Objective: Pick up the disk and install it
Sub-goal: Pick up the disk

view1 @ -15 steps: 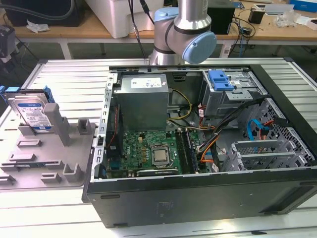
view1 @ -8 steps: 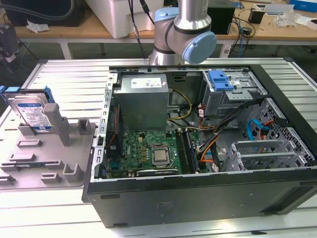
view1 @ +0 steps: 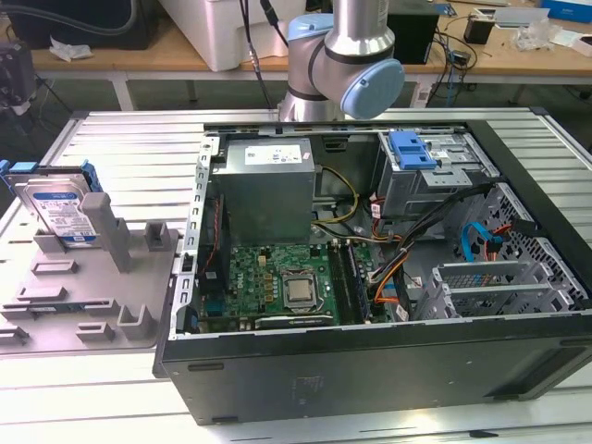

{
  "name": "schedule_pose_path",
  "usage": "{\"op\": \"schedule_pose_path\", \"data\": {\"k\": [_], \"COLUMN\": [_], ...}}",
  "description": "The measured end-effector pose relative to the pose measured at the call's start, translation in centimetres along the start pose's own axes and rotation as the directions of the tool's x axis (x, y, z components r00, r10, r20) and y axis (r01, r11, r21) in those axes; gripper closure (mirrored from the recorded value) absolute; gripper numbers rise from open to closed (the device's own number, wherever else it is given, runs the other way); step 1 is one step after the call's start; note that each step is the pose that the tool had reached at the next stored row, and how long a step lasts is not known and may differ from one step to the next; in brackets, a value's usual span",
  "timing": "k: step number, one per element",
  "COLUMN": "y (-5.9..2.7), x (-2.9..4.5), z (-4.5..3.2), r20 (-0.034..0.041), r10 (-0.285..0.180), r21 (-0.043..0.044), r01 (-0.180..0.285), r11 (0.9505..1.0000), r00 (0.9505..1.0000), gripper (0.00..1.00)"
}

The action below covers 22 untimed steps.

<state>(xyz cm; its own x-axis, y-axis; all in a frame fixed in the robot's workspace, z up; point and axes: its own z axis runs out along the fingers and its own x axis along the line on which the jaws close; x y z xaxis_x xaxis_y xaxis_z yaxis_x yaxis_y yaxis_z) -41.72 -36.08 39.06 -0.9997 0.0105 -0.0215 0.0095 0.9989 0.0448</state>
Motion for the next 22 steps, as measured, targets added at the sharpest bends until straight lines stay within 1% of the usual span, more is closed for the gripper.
{"op": "schedule_pose_path", "data": {"k": [3, 6, 10, 11, 12, 13, 14, 15, 17, 18, 19, 20, 22], "y": [0.01, 0.02, 0.04, 0.05, 0.06, 0.07, 0.08, 0.1, 0.13, 0.15, 0.18, 0.2, 0.24], "x": [0.0, 0.0, 0.0, 0.0, 0.0, 0.0, 0.0, 0.0, 0.0, 0.0, 0.01, 0.01, 0.01], "z": [0.02, 0.06, 0.12, 0.14, 0.15, 0.16, 0.17, 0.18, 0.2, 0.21, 0.23, 0.24, 0.27], "r20": [-0.0026, -0.0051, -0.0085, -0.0096, -0.0102, -0.0111, -0.012, -0.0125, -0.0138, -0.0147, -0.0158, -0.0167, -0.0183], "r10": [-0.057, -0.113, -0.193, -0.222, -0.237, -0.258, -0.281, -0.296, -0.331, -0.356, -0.387, -0.411, -0.457], "r21": [-0.0013, -0.0028, -0.005, -0.0059, -0.0064, -0.0071, -0.0078, -0.0084, -0.0096, -0.0106, -0.0118, -0.0128, -0.0148], "r01": [0.057, 0.113, 0.193, 0.222, 0.237, 0.258, 0.281, 0.296, 0.331, 0.356, 0.386, 0.41, 0.457], "r11": [0.9984, 0.9935, 0.9812, 0.9751, 0.9714, 0.9662, 0.9597, 0.9551, 0.9437, 0.9346, 0.9222, 0.9118, 0.8893], "r00": [0.9984, 0.9935, 0.9812, 0.975, 0.9714, 0.9661, 0.9596, 0.955, 0.9436, 0.9345, 0.9221, 0.9117, 0.8891], "gripper": [0.5, 0.5, 0.5, 0.5, 0.5, 0.5, 0.5, 0.5, 0.5, 0.5, 0.5, 0.5, 0.5]}}
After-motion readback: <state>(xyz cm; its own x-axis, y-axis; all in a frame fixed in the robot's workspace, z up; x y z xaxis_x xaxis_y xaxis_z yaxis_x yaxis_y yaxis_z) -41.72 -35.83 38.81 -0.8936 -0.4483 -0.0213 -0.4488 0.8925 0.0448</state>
